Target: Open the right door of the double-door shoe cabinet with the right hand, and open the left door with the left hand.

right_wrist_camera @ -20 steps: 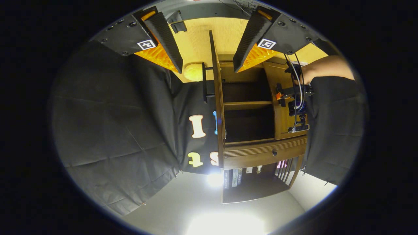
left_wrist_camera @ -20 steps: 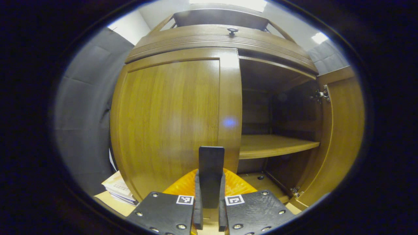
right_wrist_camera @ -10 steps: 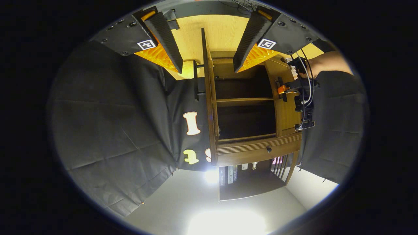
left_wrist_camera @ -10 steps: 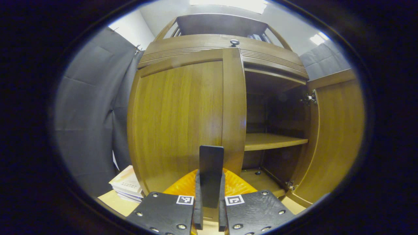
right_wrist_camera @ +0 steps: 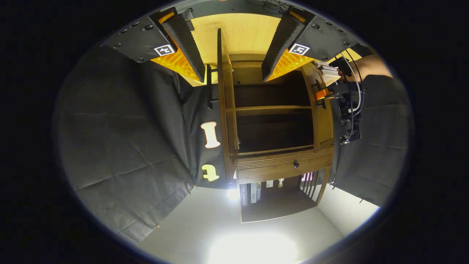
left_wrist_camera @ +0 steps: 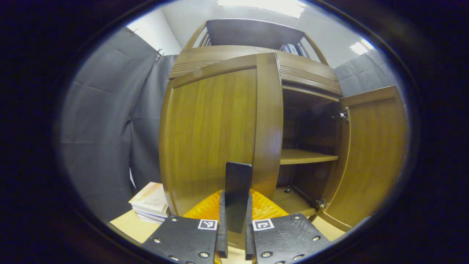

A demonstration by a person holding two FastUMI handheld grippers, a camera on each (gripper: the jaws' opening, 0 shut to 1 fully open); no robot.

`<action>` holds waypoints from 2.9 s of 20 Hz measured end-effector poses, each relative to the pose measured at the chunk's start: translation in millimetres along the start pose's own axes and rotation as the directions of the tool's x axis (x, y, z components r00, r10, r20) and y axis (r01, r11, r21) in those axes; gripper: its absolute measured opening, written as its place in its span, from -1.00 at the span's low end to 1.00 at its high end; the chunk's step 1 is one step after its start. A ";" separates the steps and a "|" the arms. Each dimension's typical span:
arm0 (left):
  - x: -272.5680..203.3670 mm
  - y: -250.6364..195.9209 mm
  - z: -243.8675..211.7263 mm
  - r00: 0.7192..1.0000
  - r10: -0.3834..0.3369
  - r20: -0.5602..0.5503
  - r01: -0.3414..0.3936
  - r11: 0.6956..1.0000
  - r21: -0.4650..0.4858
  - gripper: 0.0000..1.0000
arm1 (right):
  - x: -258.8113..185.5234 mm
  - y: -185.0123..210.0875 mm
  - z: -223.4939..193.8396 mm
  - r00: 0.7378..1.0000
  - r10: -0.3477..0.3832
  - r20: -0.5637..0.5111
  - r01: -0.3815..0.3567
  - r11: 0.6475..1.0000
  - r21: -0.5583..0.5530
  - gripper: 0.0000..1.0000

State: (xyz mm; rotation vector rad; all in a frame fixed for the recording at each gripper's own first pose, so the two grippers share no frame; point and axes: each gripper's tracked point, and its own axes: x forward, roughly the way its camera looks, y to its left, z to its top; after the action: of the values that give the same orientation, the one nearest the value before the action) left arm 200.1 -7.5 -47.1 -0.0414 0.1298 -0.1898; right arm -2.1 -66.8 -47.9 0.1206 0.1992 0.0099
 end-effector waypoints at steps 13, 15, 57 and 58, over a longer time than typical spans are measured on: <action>-3.4 6.6 12.9 1.000 0.015 0.008 -0.015 1.000 -0.020 -0.63 | 15.8 39.1 -9.3 0.997 0.075 -0.002 -0.075 0.997 0.015 0.94; -2.9 7.1 12.3 1.000 0.019 0.007 -0.019 1.000 -0.021 -0.63 | 16.5 41.9 -10.3 0.997 0.083 -0.004 -0.083 0.996 0.013 0.84; -33.1 85.6 14.4 0.976 0.197 0.089 -0.198 0.980 0.006 -0.81 | 50.0 154.5 -27.8 0.982 0.188 -0.002 -0.188 0.982 -0.006 0.94; -36.6 88.6 14.2 0.975 0.206 0.086 -0.207 0.978 -0.003 -0.81 | 48.9 154.8 -25.9 0.983 0.186 0.005 -0.186 0.982 -0.011 0.94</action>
State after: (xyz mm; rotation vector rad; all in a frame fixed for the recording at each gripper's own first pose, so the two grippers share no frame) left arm 182.8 86.8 -33.3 -0.0303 0.0468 0.0198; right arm 41.1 91.0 -64.1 0.1286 0.1809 0.1968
